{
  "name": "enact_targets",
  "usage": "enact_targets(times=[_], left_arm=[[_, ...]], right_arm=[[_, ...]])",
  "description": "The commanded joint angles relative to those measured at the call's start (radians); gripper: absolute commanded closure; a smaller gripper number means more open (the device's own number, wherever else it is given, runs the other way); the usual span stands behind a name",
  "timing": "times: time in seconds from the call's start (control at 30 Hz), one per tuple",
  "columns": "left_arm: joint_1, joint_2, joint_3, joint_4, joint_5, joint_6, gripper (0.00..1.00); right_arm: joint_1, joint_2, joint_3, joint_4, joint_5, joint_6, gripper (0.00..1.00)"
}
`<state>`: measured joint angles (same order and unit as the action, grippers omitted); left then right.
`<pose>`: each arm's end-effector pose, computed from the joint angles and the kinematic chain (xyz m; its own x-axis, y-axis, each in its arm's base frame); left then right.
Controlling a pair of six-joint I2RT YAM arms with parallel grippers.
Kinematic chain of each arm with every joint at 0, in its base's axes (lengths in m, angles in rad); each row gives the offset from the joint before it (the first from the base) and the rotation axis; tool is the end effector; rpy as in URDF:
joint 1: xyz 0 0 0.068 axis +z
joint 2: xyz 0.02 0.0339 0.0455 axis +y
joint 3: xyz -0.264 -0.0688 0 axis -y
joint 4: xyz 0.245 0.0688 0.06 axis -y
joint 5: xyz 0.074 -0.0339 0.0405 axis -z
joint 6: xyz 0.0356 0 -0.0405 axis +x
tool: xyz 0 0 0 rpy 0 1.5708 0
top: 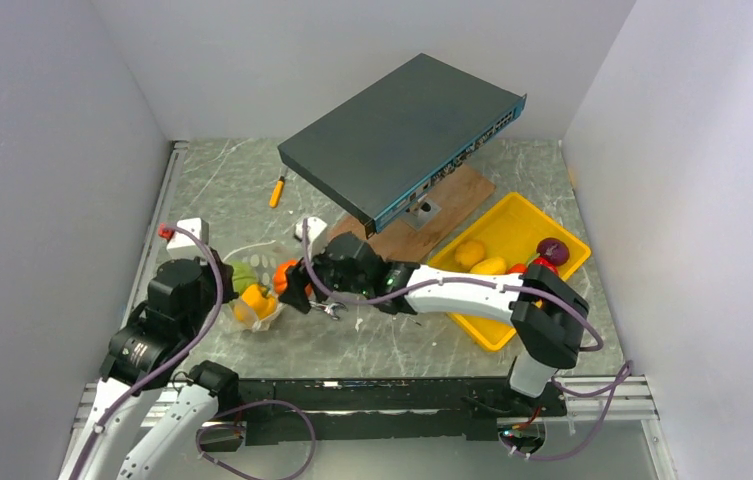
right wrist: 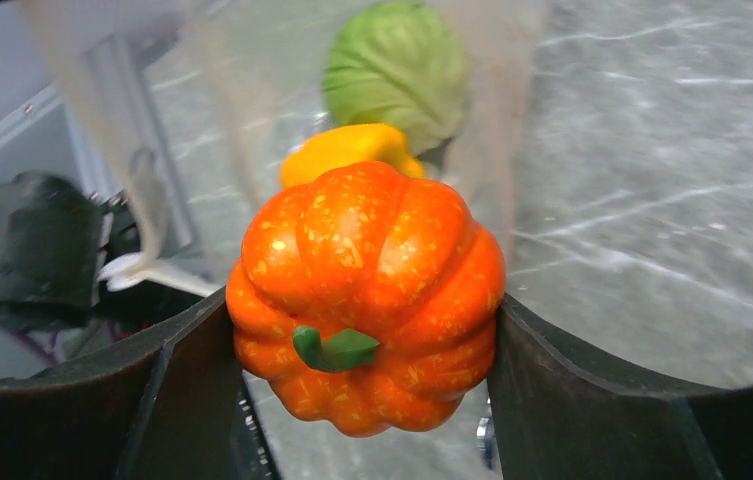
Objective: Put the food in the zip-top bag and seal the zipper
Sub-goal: Place the fake vegetable in the zipper food storage bag.
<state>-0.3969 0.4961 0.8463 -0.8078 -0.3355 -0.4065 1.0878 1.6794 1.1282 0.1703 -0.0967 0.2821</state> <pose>0.0911 -0.0255 0.3320 -0.4109 -0.2326 -0.8815 -0.0760 0.9723 -0.2211 0.1782 0.3473 0.2581 -0.4228 -0.2096 -0.8816 -0.8385 0.4594 0.2929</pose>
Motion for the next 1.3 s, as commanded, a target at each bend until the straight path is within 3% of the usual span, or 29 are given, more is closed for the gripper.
enact_targets(times=[0.0, 0.1, 0.33, 0.5, 0.77, 0.93, 1.03, 1.2, 1.27], left_arm=[[0.001, -0.05, -0.076, 0.067, 0.126, 0.047, 1.0], [0.001, -0.048, -0.03, 0.0, 0.103, 0.024, 1.0], [0.001, -0.064, -0.055, 0.045, 0.201, 0.102, 1.0], [0.001, -0.159, -0.072, 0.042, 0.127, 0.078, 1.0], [0.002, -0.259, -0.083, 0.052, 0.124, 0.077, 1.0], [0.002, -0.26, -0.07, 0.031, 0.104, 0.067, 1.0], [0.001, -0.276, -0.072, 0.031, 0.095, 0.064, 1.0], [0.001, -0.293, -0.073, 0.03, 0.073, 0.057, 1.0], [0.001, -0.296, -0.071, 0.029, 0.072, 0.057, 1.0]], right_arm=[[0.096, -0.014, -0.003, 0.069, 0.018, -0.024, 1.0], [0.165, -0.017, 0.105, -0.084, 0.116, -0.05, 1.0], [0.21, -0.046, 0.193, -0.219, 0.227, -0.064, 1.0], [0.21, -0.07, 0.151, -0.052, 0.249, -0.07, 1.0], [0.209, 0.109, 0.282, 0.041, 0.33, -0.179, 1.0], [0.21, 0.188, 0.336, 0.081, 0.357, -0.211, 0.8], [0.21, 0.205, 0.325, 0.106, 0.342, -0.188, 0.63], [0.21, 0.209, 0.31, 0.133, 0.383, -0.175, 0.1], [0.21, 0.236, 0.362, 0.072, 0.417, -0.176, 0.03]])
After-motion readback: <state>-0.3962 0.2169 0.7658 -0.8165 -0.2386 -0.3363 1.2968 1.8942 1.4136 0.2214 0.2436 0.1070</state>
